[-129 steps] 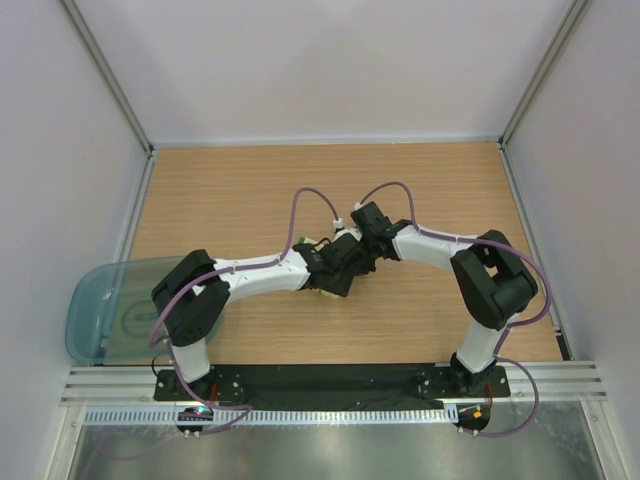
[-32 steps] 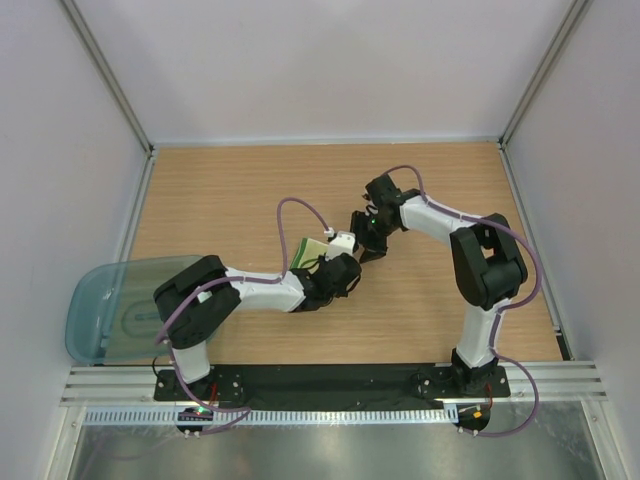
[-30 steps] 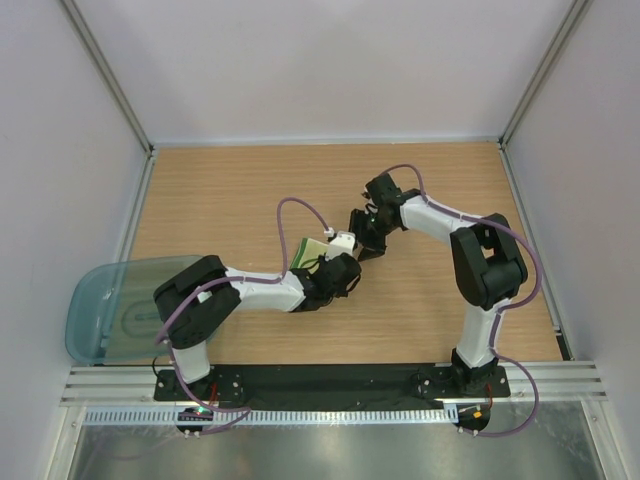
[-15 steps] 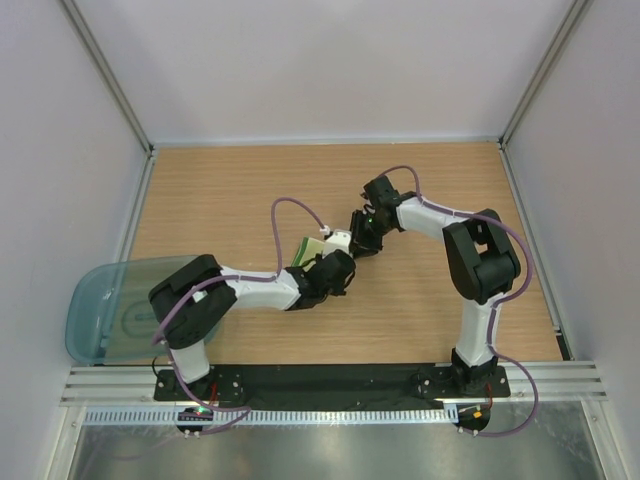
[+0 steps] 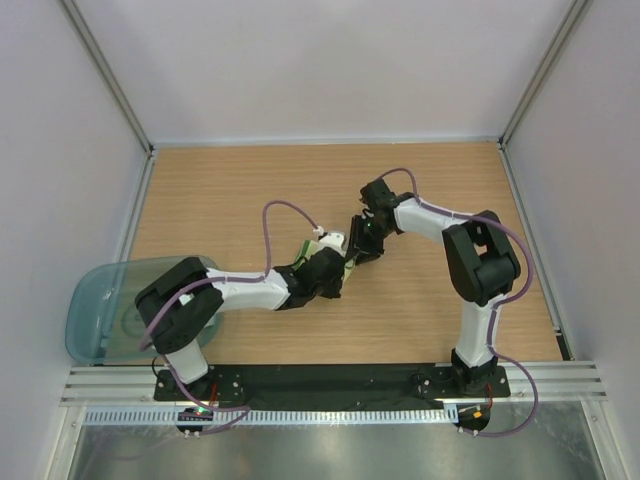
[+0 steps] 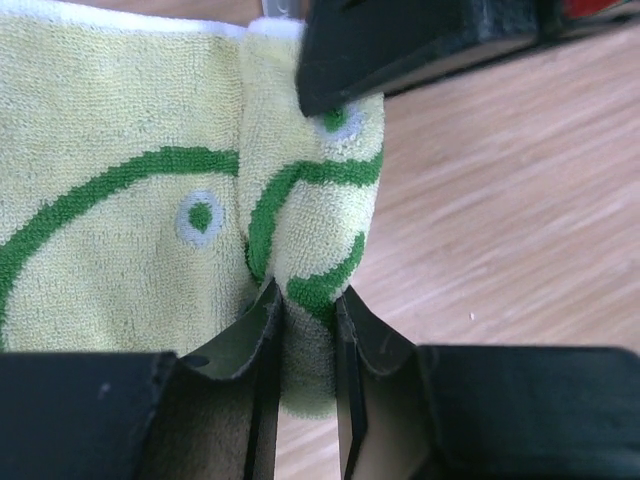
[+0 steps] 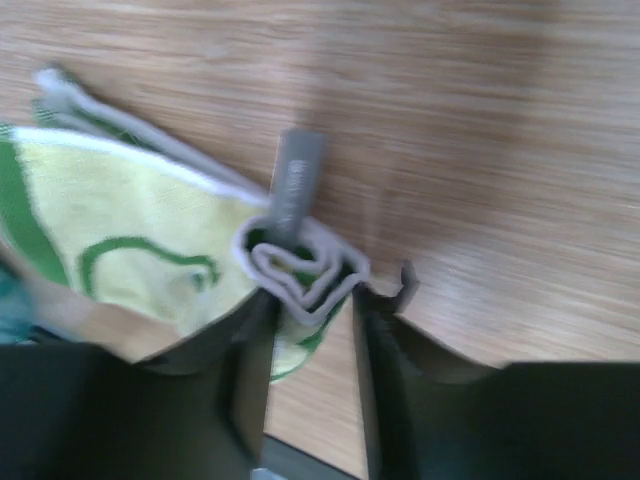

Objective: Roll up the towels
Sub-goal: Roll the towel

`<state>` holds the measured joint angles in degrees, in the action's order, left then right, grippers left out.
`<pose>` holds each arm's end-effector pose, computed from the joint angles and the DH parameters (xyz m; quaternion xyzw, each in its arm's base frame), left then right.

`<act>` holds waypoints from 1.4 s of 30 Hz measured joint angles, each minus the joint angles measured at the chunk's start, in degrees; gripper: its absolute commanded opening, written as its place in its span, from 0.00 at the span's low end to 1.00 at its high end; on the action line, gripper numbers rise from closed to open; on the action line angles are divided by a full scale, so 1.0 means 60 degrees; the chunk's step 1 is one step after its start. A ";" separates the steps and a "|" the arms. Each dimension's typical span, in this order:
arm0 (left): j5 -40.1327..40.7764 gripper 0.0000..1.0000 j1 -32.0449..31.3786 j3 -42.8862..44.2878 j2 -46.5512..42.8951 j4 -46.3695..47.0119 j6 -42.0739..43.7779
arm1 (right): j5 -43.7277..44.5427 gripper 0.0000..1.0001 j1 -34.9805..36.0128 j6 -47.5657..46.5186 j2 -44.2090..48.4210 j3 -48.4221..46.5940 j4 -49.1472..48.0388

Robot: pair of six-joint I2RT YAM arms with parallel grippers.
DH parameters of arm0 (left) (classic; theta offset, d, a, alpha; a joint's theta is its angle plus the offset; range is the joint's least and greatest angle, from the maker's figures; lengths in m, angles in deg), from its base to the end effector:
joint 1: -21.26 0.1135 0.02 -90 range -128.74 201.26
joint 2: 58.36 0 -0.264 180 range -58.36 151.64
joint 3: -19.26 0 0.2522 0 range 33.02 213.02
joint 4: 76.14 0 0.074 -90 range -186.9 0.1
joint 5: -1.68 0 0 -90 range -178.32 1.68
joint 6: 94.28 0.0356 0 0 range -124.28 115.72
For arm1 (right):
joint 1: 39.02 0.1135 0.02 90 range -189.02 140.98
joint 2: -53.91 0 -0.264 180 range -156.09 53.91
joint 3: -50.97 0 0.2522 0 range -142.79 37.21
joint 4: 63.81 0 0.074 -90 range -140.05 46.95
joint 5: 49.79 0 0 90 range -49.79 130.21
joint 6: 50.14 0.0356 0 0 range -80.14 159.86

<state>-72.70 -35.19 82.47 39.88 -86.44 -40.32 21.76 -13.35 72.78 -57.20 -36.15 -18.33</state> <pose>0.1962 -0.2785 0.1530 0.1115 0.9110 -0.1850 0.3512 0.3406 0.1762 0.1563 0.0329 0.9711 0.2236 0.0762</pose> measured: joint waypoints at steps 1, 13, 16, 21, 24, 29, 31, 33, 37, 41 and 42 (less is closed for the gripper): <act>-0.0106 0.07 0.0000 -0.0051 -0.0084 -0.0040 -0.0007 | 0.0098 0.51 0.0004 -0.0015 0.0015 -0.0022 0.0164; -0.1978 0.05 0.0055 -0.0787 -0.1038 -0.0495 -0.0918 | 0.1712 0.60 -0.1526 -0.0401 0.0539 0.0062 0.1093; -0.2546 0.05 0.0168 -0.1107 -0.1206 -0.0222 -0.1552 | 0.2025 0.60 -0.1665 -0.0437 0.0954 0.0204 0.1158; -0.3566 0.00 0.0765 -0.2492 -0.1617 0.1501 -0.3085 | 0.2124 0.60 -0.1559 -0.0444 0.1632 0.0630 0.1144; -0.4171 0.00 0.1271 -0.3224 -0.1643 0.2634 -0.4091 | 0.1916 0.60 -0.1541 -0.0444 0.1916 0.1020 0.1009; -0.4838 0.00 0.1916 -0.3912 -0.1596 0.3778 -0.5333 | 0.0361 0.65 -0.1548 -0.0321 0.2929 0.2583 -0.0426; -0.5198 0.00 0.2222 -0.4237 -0.1359 0.4521 -0.5952 | -0.0382 0.66 -0.1526 -0.0091 0.3402 0.3293 -0.1137; -0.5544 0.00 0.2444 -0.4444 -0.1067 0.5162 -0.6459 | -0.1035 0.69 -0.1453 0.0175 0.3734 0.3898 -0.2000; -0.5989 0.00 0.2626 -0.4524 -0.0521 0.6022 -0.7111 | -0.1851 0.70 -0.1111 0.0707 0.3807 0.4728 -0.3621; -0.6218 0.00 0.2692 -0.4554 -0.0102 0.6674 -0.7548 | -0.2167 0.69 -0.0568 0.1082 0.3504 0.5129 -0.4929; -0.6244 0.00 0.2721 -0.4605 -0.0022 0.6852 -0.7694 | -0.2189 0.69 -0.0419 0.1147 0.3388 0.5187 -0.5217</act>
<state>-110.17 -18.86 54.84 39.74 -45.33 -86.48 8.62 -15.86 79.67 -36.87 -5.03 -49.63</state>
